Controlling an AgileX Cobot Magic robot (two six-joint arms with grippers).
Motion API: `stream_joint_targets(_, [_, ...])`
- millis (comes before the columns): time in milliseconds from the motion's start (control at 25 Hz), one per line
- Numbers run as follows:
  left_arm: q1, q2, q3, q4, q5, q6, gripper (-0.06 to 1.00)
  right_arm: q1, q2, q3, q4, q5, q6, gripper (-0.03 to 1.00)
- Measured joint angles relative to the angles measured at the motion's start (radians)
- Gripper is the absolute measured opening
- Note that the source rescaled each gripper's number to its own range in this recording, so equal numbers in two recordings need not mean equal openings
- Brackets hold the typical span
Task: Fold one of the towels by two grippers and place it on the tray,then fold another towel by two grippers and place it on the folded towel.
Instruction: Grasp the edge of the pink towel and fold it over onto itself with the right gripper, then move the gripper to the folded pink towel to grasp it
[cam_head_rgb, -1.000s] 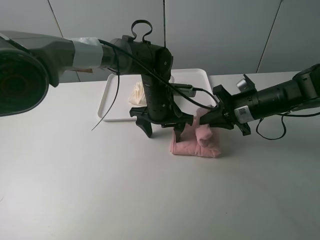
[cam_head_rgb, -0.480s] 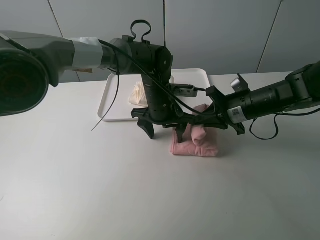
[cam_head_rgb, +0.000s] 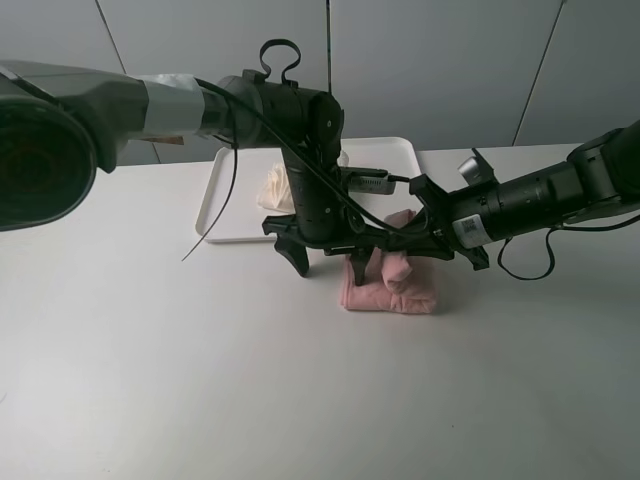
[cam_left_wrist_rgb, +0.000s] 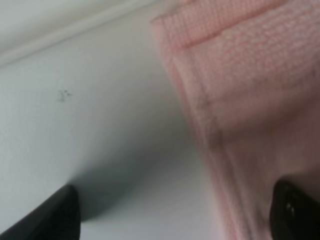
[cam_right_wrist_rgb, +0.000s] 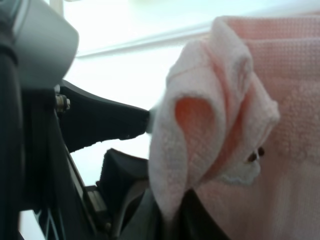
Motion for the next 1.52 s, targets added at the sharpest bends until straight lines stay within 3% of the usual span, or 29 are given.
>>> stream_joint_targets(800, [0.151, -0.197, 0.0, -0.008, 0.06, 0.21, 0.98, 0.002, 0.0, 0.0, -0.002, -0.005, 0.0, 0.04])
stream_joint_targets(840, [0.158, -0.205, 0.0, -0.008, 0.06, 0.217, 0.98, 0.002, 0.0, 0.001, 0.002, -0.005, 0.0, 0.08])
stream_joint_targets(920, [0.168, -0.217, 0.0, -0.008, 0.064, 0.222, 0.98, 0.002, 0.0, 0.001, 0.022, -0.005, -0.002, 0.27])
stream_joint_targets(1040, [0.174, -0.222, 0.0, -0.013, 0.075, 0.233, 0.98, 0.002, 0.0, 0.001, 0.061, 0.002, -0.014, 0.7])
stream_joint_targets(1080, [0.174, -0.222, 0.0, -0.017, 0.077, 0.24, 0.98, 0.002, 0.0, 0.001, 0.071, 0.011, -0.02, 0.76])
stream_joint_targets(1160, [0.174, -0.222, 0.0, -0.019, 0.079, 0.248, 0.98, 0.002, 0.0, 0.001, 0.078, 0.035, -0.022, 0.75])
stream_joint_targets(1320, [0.178, -0.222, 0.0, -0.019, 0.081, 0.258, 0.98, 0.002, 0.0, 0.001, 0.083, 0.063, -0.022, 0.6])
stream_joint_targets(1520, [0.178, -0.222, 0.0, -0.014, 0.101, 0.278, 0.98, -0.041, -0.013, 0.001, 0.071, 0.059, -0.017, 0.72])
